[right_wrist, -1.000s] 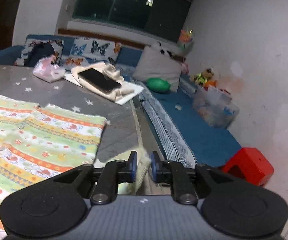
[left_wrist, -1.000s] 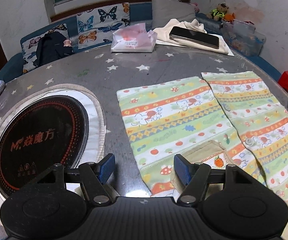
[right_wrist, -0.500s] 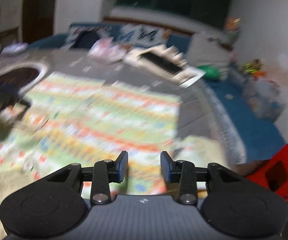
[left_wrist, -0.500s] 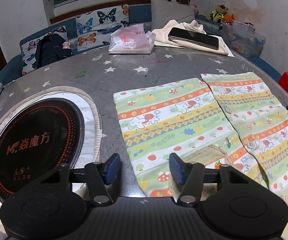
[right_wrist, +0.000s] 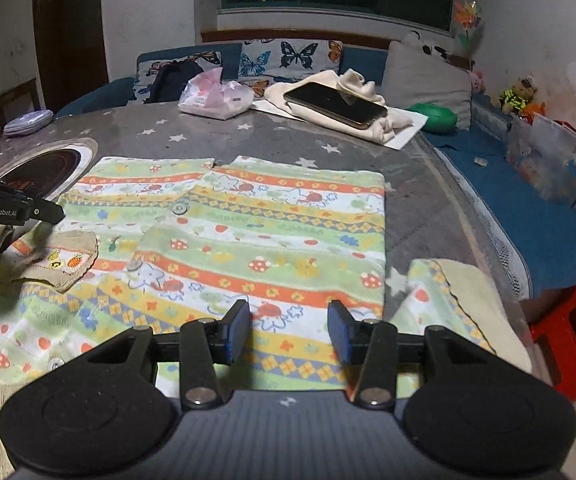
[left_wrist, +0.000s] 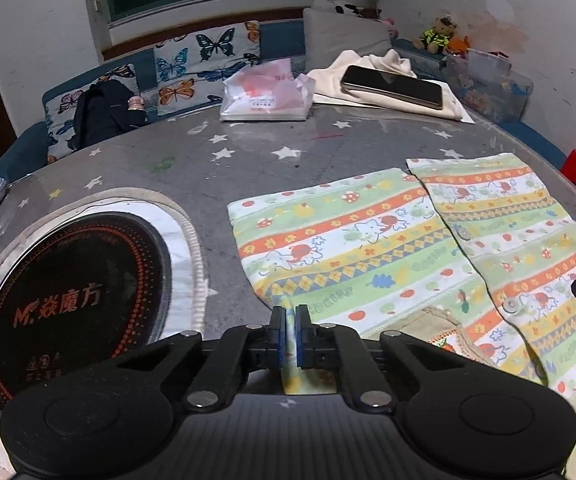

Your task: Fold clothes

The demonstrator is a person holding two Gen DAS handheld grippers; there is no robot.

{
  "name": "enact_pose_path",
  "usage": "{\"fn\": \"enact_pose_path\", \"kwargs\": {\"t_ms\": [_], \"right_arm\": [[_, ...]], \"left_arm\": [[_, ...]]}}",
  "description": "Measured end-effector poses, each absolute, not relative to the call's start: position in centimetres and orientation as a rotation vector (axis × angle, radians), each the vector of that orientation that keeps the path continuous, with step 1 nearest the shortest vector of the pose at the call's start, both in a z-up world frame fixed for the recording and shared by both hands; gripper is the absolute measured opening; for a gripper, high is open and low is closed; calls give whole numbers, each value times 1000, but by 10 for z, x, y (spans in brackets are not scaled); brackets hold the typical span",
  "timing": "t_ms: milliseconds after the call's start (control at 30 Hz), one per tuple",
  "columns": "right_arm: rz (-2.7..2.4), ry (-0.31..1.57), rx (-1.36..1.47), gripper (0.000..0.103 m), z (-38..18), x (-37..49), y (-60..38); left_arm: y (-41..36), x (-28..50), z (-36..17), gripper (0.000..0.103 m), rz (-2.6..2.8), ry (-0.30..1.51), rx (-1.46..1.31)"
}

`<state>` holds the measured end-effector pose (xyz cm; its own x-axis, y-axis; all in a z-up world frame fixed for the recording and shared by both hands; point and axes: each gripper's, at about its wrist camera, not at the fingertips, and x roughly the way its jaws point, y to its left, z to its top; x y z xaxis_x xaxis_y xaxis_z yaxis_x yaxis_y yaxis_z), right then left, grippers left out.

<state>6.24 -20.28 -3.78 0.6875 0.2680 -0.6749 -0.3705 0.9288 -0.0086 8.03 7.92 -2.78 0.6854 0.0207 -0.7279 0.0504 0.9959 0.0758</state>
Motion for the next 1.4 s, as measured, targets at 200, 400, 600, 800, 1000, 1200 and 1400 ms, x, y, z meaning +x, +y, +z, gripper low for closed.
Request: {"fn": "enact_pose_path", "kwargs": {"t_ms": [200,400,600,800,1000,1200,1400], "right_arm": [[404,708,-146,44,-41,74,-189],[449,688,-153,45,-43,89,-158],[463,684,-79,42,-33,88,-163],[285,618,-81,42,-13,78,-215],[155,719,-39,42,-27,102,-263],[186,730,-17,16,-33,98,-266],[83,581,-204,7,-12,76,-263]], "left_arm": [[97,88,-29,5,55,813,90],[126,102,-32,4,161,831,87],[142,102,-32,4,171,833,64],[142,99,-28,11,159,832,53],[134,78,-16,41,135,810,67],[112,49,-7,57,43,801,111],[71,27,-5,62,-105,802,144]]}}
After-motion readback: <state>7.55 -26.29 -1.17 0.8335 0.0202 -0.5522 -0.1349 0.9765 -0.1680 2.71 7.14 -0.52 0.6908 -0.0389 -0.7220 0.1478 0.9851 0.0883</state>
